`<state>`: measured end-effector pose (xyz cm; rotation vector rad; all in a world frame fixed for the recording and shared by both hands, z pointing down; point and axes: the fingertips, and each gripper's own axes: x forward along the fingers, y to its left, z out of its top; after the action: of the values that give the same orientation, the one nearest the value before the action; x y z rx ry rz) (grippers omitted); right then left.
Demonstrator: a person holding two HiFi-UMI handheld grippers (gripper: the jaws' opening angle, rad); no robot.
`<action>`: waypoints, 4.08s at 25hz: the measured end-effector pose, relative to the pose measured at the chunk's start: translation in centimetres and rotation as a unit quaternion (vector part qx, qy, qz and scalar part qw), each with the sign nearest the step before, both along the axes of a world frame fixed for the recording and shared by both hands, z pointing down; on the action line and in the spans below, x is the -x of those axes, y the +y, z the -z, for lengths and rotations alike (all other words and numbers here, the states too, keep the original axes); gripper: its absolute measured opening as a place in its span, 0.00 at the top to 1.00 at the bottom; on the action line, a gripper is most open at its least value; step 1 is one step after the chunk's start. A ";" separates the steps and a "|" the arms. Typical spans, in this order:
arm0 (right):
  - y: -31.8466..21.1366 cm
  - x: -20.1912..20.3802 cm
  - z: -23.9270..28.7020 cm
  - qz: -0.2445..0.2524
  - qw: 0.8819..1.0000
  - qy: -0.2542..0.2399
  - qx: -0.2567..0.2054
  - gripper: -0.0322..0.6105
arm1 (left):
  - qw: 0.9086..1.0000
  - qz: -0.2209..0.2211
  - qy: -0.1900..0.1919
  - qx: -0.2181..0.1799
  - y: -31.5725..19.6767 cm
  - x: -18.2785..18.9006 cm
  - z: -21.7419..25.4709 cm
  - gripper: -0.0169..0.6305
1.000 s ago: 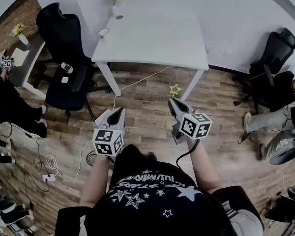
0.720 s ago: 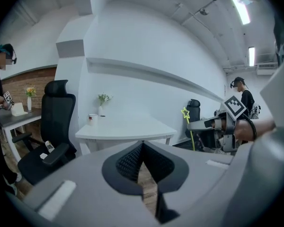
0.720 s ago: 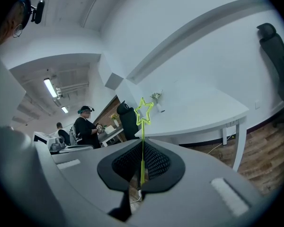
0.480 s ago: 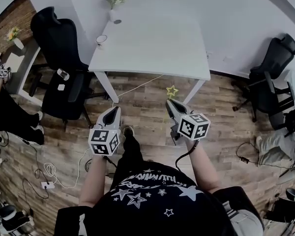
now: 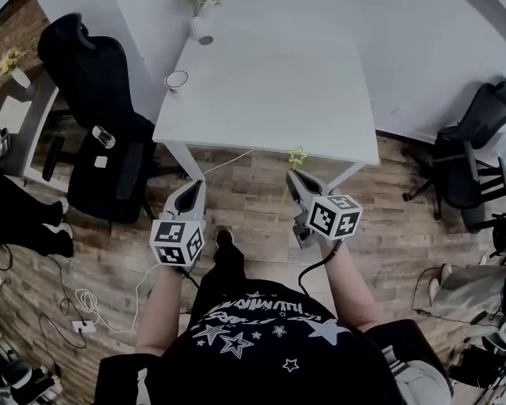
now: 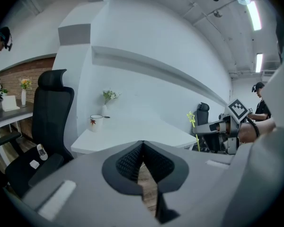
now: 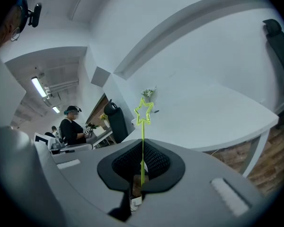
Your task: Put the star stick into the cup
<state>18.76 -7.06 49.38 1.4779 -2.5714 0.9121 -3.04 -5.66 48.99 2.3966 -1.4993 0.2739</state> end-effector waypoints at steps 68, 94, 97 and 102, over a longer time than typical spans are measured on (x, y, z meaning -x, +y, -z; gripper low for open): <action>-44.3 31.2 5.3 0.178 0.983 -0.034 -0.040 0.92 | 0.992 0.127 0.016 0.008 -32.5 20.8 0.9 0.97; -44.1 30.6 -0.1 0.186 0.982 -0.021 0.001 0.92 | 0.991 0.129 0.025 0.035 -33.2 18.9 -1.3 0.97; -43.9 30.6 -0.2 0.187 0.982 -0.019 0.003 0.91 | 0.991 0.129 0.026 0.035 -33.0 18.9 -1.2 0.97; -43.3 30.5 -1.2 0.199 0.980 -0.002 0.015 0.82 | 0.991 0.127 0.027 0.034 -32.8 18.6 -1.2 0.97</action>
<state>-11.77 -50.32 50.55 0.8999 -2.6931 0.8878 -21.60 -38.47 50.24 2.1146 -1.7177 0.1967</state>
